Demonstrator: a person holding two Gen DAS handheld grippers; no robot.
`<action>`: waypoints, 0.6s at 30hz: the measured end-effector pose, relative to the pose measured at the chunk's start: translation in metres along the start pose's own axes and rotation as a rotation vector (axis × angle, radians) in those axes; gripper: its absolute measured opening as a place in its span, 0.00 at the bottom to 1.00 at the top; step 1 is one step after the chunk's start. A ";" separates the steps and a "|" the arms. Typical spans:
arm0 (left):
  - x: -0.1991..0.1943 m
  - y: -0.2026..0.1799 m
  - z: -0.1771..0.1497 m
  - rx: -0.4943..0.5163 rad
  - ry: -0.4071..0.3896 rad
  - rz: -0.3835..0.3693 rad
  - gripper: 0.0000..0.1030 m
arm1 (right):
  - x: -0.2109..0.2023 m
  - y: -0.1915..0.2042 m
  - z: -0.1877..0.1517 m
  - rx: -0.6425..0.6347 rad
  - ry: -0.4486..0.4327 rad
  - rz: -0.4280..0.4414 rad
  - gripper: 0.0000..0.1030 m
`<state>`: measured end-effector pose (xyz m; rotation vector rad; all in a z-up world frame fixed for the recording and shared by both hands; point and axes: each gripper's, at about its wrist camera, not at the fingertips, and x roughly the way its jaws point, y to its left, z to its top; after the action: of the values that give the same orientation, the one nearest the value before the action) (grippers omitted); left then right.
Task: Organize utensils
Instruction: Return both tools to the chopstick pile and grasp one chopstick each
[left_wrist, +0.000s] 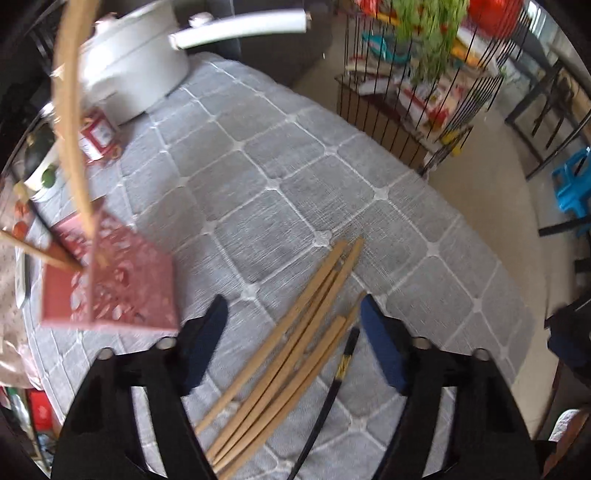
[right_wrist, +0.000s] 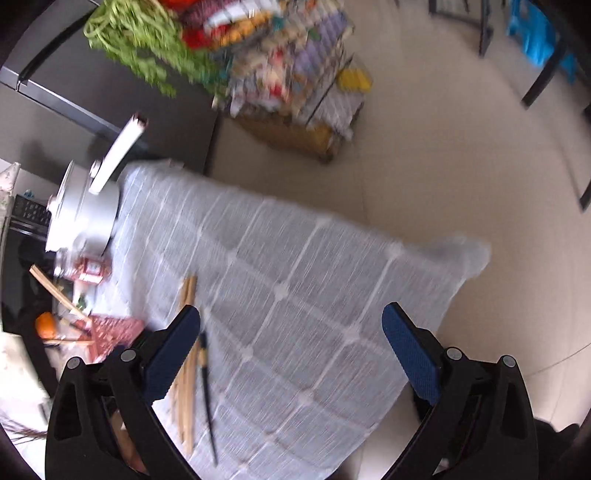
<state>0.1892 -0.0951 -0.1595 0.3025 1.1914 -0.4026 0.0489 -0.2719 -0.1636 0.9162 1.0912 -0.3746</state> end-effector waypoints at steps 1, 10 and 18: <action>0.007 0.000 0.003 0.003 0.017 0.003 0.54 | 0.001 0.000 0.001 0.000 0.016 0.015 0.93; 0.037 -0.002 0.032 -0.011 0.100 -0.005 0.45 | 0.003 -0.005 0.002 0.029 0.076 0.074 0.93; 0.054 -0.012 0.035 0.025 0.133 0.000 0.26 | 0.003 -0.005 -0.001 0.039 0.075 0.074 0.93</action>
<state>0.2298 -0.1287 -0.1979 0.3554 1.3167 -0.4028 0.0461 -0.2736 -0.1687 1.0089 1.1185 -0.3036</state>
